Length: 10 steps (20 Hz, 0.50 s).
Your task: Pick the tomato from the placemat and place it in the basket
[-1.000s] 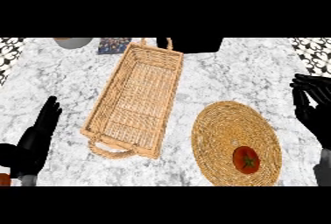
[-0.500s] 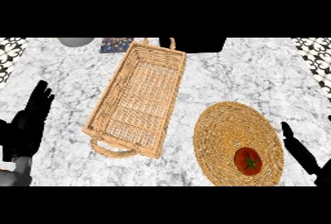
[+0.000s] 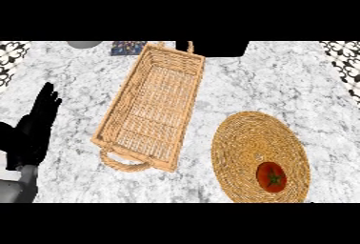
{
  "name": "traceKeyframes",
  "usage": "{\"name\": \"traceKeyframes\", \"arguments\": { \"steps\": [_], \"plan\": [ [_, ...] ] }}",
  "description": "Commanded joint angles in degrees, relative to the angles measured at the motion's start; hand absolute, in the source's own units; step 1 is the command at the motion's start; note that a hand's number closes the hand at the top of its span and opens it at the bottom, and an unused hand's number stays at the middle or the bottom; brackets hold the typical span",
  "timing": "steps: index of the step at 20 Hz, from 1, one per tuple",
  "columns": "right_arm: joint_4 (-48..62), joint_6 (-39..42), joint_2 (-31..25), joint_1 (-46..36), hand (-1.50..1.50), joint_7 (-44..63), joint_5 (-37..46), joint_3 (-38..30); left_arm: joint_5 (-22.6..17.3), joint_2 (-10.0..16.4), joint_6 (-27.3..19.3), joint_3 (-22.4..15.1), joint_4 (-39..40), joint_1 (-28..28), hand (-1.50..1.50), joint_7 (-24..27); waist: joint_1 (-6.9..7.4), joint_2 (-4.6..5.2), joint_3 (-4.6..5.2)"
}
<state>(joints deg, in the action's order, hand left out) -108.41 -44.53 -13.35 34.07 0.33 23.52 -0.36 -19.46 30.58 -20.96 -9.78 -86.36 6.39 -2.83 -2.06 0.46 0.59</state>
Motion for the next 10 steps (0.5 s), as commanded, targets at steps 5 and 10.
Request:
{"name": "traceKeyframes", "arguments": {
  "steps": [5,10],
  "plan": [
    [-18.08,16.04,-7.54,19.04,-1.5,19.79,9.07,8.13,0.08,-0.16,0.48,0.27,1.05,2.74,0.0,-1.49,1.23,0.23,-0.03],
    [-33.23,22.61,-7.25,22.91,-1.5,34.37,15.77,11.5,-0.12,-0.11,1.46,0.68,-0.39,4.07,0.0,-4.3,1.98,-0.3,-0.43]
  ]
}}
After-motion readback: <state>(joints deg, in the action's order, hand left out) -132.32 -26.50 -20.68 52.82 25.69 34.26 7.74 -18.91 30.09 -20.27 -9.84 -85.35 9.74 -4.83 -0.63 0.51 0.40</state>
